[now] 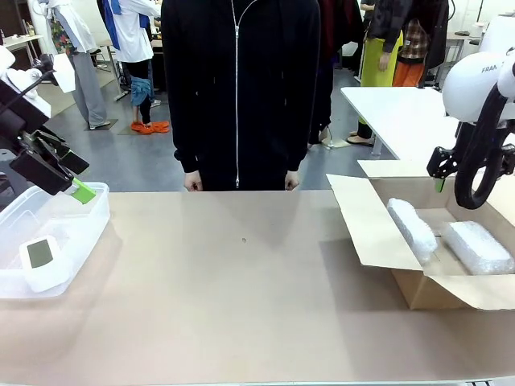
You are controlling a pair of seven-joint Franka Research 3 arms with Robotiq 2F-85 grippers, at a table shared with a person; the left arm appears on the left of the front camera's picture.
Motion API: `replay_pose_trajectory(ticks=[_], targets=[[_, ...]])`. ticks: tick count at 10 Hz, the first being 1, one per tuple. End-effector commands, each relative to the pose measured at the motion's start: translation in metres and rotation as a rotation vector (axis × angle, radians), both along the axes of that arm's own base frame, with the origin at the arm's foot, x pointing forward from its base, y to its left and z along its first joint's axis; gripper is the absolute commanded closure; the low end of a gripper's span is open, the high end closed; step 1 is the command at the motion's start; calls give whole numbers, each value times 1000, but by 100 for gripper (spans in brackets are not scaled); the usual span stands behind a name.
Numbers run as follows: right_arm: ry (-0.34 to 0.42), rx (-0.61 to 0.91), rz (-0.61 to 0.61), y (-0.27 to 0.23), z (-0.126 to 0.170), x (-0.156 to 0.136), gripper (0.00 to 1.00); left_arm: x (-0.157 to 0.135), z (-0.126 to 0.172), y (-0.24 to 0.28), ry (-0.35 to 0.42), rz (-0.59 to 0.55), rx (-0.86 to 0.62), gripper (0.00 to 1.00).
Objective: Separate and place wrapped and unwrapped clocks.
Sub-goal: If the picked Digital clock is wrapped, place it in the Package Box ; if not, place it in the Organizing box.
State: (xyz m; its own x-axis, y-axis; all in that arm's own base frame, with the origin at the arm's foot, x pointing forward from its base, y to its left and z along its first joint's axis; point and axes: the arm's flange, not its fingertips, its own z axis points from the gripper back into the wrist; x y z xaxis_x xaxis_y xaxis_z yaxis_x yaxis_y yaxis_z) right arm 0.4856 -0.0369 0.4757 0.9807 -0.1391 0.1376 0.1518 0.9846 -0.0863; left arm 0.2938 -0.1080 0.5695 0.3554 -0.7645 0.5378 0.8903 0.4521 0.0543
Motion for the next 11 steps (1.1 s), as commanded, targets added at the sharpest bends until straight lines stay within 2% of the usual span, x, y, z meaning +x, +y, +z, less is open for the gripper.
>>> replay_pose_trajectory(ticks=[1,3,5,7,8,11], targets=[[-42,82,21,2,42,-14,0,0,-1,-1,-8,12,4,0],[-88,83,53,7,97,-40,0,0,-1,-1,-8,12,4,0],[-61,128,98,16,136,-64,0,0,-1,-1,-8,12,4,0],[-20,100,72,28,145,-64,0,0,-1,-1,-8,12,4,0],[-87,100,80,21,147,-74,0,0,-1,-1,-8,12,4,0],[-87,100,80,21,147,-74,0,0,-1,-1,-8,12,4,0]])
